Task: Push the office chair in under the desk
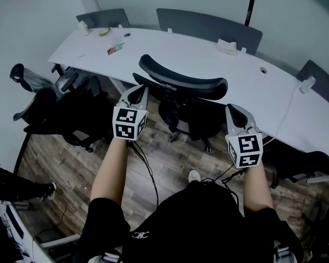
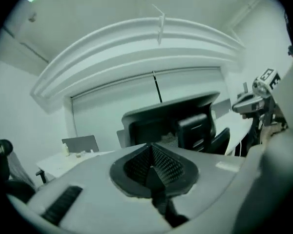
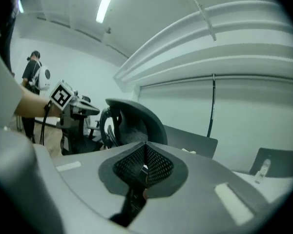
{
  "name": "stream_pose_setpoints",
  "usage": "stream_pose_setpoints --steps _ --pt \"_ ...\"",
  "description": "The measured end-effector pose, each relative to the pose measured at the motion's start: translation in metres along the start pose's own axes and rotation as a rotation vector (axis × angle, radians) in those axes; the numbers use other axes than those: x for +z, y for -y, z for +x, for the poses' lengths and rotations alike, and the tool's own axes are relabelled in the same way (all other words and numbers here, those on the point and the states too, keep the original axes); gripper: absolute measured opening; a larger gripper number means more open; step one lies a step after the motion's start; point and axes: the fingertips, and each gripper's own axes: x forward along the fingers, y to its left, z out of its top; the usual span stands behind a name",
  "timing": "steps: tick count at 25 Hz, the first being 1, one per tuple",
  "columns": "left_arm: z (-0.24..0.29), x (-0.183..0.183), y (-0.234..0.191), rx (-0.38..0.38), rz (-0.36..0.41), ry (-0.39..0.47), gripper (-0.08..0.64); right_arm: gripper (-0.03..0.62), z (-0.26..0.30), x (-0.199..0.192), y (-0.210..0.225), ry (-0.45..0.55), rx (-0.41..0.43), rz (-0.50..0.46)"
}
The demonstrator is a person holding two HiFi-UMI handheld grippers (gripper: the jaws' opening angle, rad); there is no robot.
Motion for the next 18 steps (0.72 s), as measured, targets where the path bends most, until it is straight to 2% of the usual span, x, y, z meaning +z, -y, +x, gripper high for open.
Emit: stream_pose_setpoints --steps 3,6,11,18 --pt "-0.034 0.023 0.025 0.037 -0.063 0.086 0.006 0.008 -0.014 0.019 -0.005 0.089 0.018 0.126" --pt "-0.060 0.024 0.050 0.040 -0.143 0.080 0.006 0.007 -0.026 0.029 -0.016 0.141 0.027 0.197" --pt "-0.088 0.007 0.091 0.058 -0.248 0.034 0.007 0.006 -0.031 0.015 -0.040 0.095 0.010 0.134" --pt "-0.106 -0.001 0.095 0.090 -0.247 0.017 0.006 0.006 -0.031 0.007 -0.066 0.064 0.054 0.139"
